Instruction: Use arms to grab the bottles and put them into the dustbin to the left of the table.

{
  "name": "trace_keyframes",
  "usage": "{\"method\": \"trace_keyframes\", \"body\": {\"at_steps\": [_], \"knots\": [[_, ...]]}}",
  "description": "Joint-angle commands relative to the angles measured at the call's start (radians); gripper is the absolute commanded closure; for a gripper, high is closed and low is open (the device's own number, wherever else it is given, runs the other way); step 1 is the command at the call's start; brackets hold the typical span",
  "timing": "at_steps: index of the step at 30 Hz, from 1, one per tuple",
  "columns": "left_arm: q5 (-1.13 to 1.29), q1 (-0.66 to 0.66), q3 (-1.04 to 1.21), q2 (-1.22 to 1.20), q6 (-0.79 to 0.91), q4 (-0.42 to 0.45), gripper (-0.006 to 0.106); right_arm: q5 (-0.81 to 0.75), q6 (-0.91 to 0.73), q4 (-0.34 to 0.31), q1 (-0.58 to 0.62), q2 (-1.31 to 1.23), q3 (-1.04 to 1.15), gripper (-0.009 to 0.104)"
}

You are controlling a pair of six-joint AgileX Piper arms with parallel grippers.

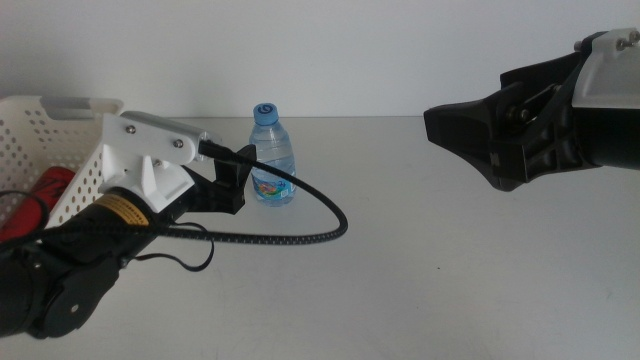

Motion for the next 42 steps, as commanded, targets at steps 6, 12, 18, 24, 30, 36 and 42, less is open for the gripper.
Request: {"method": "trace_keyframes", "body": {"at_steps": [6, 12, 18, 24, 30, 36, 42], "knots": [[-0.096, 0.086, -0.209, 0.158, -0.183, 0.231, 0.007, -0.065, -0.006, -0.013, -0.001, -0.017, -0.036, 0.022], [-0.104, 0.084, -0.347, 0.311, -0.204, 0.263, 0.007, -0.065, -0.006, -0.013, -0.001, -0.017, -0.036, 0.022], [-0.121, 0.084, -0.436, 0.431, -0.204, 0.267, 0.007, -0.065, -0.006, -0.013, -0.001, -0.017, -0.036, 0.022], [-0.133, 0.084, -0.491, 0.536, -0.226, 0.272, 0.007, -0.065, -0.006, -0.013, -0.001, -0.017, -0.036, 0.022], [-0.238, 0.084, -0.513, 0.603, -0.226, 0.258, 0.009, -0.065, -0.006, -0.013, -0.001, -0.017, -0.036, 0.022], [-0.241, 0.084, -0.526, 0.623, -0.276, 0.267, 0.046, -0.065, -0.006, -0.013, -0.001, -0.017, -0.036, 0.022], [-0.110, 0.093, -0.517, 0.523, -0.409, 0.422, 0.092, -0.065, -0.006, -0.013, -0.001, -0.017, -0.036, 0.022]]}}
